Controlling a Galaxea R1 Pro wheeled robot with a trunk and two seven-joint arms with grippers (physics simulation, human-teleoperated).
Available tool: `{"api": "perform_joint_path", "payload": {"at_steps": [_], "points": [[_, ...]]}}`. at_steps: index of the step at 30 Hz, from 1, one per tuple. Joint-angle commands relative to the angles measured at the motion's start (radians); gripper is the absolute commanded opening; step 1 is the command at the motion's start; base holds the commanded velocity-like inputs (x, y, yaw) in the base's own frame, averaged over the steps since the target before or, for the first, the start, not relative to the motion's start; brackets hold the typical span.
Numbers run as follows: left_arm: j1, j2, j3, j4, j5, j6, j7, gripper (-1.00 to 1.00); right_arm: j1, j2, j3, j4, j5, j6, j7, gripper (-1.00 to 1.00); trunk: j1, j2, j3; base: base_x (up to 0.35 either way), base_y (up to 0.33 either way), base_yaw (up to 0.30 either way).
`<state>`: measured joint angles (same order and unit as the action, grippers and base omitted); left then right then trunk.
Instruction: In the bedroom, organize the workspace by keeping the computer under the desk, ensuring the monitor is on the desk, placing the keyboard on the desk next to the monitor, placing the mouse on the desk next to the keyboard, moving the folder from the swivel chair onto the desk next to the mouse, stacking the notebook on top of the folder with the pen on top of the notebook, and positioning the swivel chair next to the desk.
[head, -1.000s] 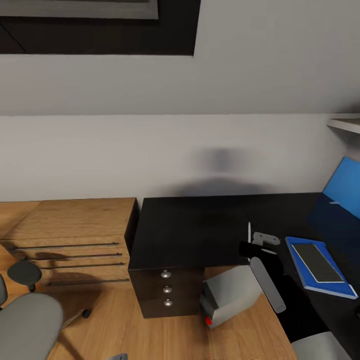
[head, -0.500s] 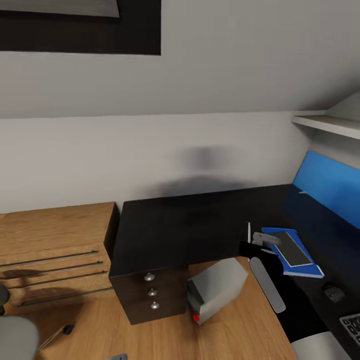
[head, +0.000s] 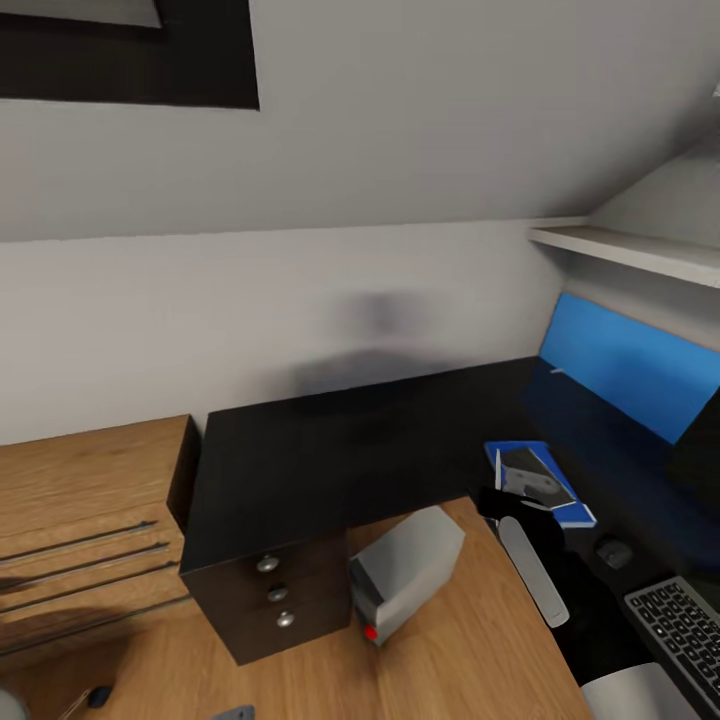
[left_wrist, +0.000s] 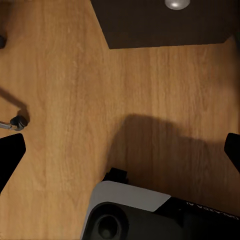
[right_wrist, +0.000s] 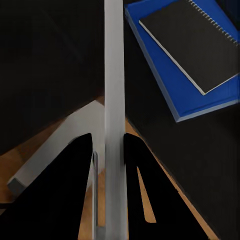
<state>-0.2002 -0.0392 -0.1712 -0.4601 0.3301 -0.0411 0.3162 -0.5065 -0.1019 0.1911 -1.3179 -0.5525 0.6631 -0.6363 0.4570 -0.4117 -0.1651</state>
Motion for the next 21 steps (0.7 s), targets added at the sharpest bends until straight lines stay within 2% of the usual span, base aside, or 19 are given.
{"api": "perform_joint_path", "payload": {"at_steps": [1,9,21], "points": [[-0.001,0.001,-0.008,0.000,0.010,-0.004,0.007,1.00,-0.001,-0.001,0.003,0.000,-0.011,0.001,-0.010,-1.00,0.001,-0.002,-0.002,0.000,0.000,-0.097],[-0.001,-0.001,-0.011,0.000,0.009,-0.005,0.009,1.00,-0.001,-0.002,0.003,0.026,-0.009,-0.011,-0.008,-1.00,0.001,-0.002,-0.002,0.000,-0.011,-0.022],[-0.001,0.001,-0.008,0.001,0.010,-0.006,0.009,1.00,-0.001,-0.004,-0.002,0.029,-0.007,-0.015,-0.010,-1.00,0.001,-0.002,-0.002,0.000,-0.247,0.000]]}}
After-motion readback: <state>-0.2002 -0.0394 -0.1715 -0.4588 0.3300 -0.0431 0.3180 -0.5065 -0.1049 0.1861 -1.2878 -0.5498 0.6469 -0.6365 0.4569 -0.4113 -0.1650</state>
